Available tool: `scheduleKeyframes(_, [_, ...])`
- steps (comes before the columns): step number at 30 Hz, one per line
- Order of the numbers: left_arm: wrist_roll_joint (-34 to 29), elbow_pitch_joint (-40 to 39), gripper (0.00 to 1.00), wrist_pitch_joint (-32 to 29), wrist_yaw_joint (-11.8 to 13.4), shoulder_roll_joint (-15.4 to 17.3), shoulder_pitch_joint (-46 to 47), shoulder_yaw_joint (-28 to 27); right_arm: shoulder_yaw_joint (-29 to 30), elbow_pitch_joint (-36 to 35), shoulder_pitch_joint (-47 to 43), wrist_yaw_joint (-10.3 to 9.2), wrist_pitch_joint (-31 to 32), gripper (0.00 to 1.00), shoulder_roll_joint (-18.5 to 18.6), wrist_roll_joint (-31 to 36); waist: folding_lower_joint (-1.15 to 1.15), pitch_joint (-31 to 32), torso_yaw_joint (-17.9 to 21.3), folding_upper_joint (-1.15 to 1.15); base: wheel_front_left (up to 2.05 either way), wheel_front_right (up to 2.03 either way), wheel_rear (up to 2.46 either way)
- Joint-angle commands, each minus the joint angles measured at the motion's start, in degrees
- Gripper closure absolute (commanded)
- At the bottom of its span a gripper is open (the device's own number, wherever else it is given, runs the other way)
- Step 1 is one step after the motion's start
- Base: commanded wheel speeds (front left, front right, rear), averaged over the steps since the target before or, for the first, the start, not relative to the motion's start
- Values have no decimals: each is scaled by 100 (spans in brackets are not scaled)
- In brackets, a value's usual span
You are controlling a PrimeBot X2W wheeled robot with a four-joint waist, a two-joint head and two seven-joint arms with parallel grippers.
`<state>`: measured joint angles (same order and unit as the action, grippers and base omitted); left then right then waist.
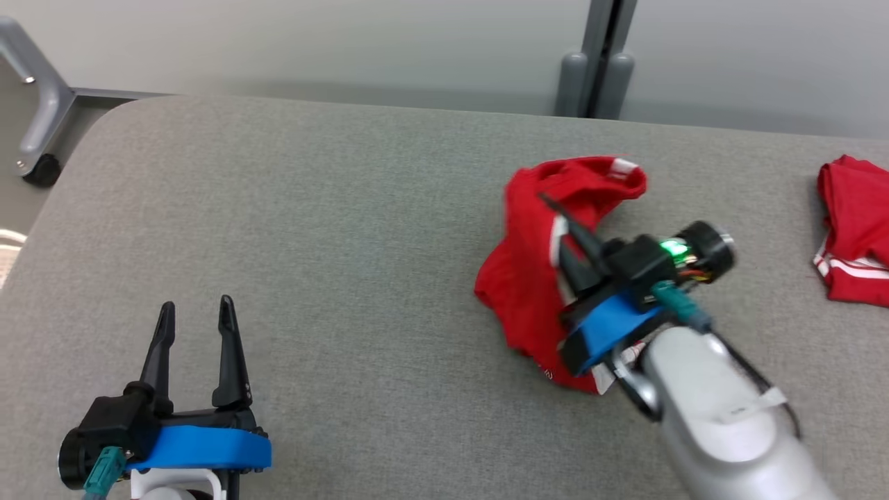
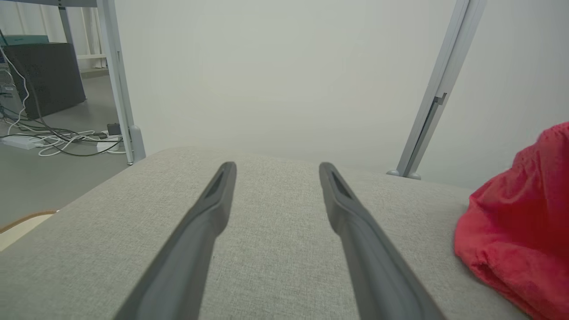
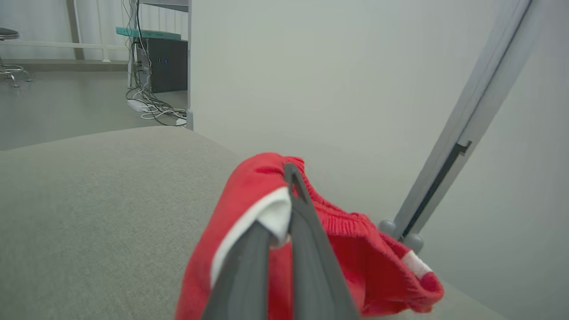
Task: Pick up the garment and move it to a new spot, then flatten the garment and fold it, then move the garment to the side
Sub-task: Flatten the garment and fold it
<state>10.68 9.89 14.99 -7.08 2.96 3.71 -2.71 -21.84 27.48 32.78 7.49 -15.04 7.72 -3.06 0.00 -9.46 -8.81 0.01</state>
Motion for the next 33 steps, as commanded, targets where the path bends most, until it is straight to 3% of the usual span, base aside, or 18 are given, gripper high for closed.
scheduleKeyframes(1, [41,9,0,26,38,-9,30,49,-329,139,133,1,-17,100,-141,-89,0,-24,-105,-1,0,0,0])
scheduleKeyframes(9, [141,35,0,26,96,-12,32,136,-1580,659,329,1,-16,100,-461,-230,0,-69,-360,-1,0,0,0])
scheduleKeyframes(10, [152,46,0,26,100,-12,39,139,-1652,673,319,1,-17,74,-465,-265,0,-79,-370,-1,0,0,0])
scheduleKeyframes(11, [152,46,0,26,100,-12,39,139,-1652,673,319,1,-17,74,-465,-265,0,-79,-370,-1,0,0,0])
scheduleKeyframes(12, [162,56,0,26,103,-12,55,142,-1766,736,296,1,-15,0,-469,-267,0,-88,-375,-1,0,0,0])
scheduleKeyframes(16, [150,86,0,26,100,-12,83,94,-1985,701,281,0,-16,0,-469,-391,0,-94,-311,-1,0,0,0])
scheduleKeyframes(22, [47,115,0,26,70,-10,-4,16,-1458,710,193,1,-16,0,-449,-91,0,47,-32,-1,0,0,0])
scheduleKeyframes(33, [-66,58,0,26,20,-11,-178,-98,-921,237,-627,1,-16,0,136,361,0,245,328,-1,0,0,0])
